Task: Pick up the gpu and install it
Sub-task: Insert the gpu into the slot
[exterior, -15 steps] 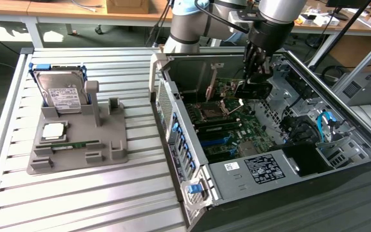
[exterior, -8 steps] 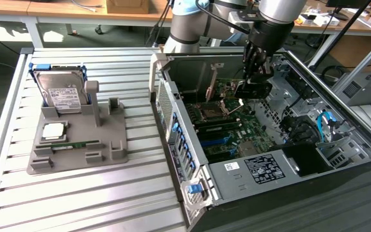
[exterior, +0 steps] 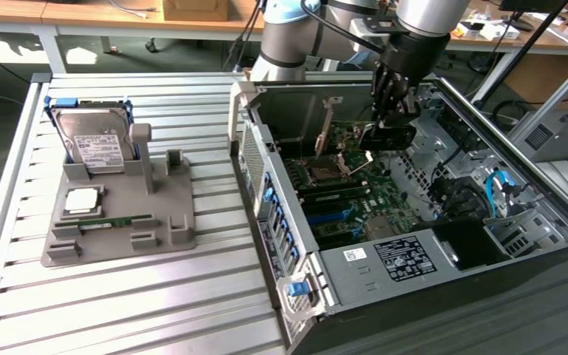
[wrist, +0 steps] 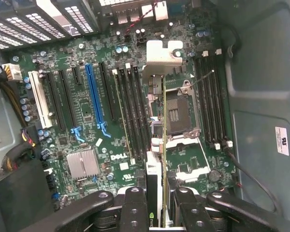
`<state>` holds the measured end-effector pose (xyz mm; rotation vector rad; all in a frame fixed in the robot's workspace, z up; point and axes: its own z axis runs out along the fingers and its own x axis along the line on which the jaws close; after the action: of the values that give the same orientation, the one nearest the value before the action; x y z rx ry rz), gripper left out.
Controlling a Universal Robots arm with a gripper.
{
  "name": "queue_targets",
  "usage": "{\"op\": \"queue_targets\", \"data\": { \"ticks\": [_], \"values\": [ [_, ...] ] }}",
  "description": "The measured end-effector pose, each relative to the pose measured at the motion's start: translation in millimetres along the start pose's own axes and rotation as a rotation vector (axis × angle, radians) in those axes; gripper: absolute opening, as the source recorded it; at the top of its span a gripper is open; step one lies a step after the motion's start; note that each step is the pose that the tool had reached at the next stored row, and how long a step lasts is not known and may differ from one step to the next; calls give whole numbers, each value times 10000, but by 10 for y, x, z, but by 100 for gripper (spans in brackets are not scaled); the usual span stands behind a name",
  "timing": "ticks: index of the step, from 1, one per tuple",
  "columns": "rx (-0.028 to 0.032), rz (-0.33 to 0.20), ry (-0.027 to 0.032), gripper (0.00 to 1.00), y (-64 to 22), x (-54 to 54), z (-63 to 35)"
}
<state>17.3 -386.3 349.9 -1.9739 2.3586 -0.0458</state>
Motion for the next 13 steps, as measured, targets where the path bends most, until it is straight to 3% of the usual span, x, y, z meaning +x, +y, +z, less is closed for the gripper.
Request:
{"op": "queue_targets", "data": {
  "ticks": [13],
  "values": [
    [-19, -621, -40, 27, 0, 0, 1]
  ]
}}
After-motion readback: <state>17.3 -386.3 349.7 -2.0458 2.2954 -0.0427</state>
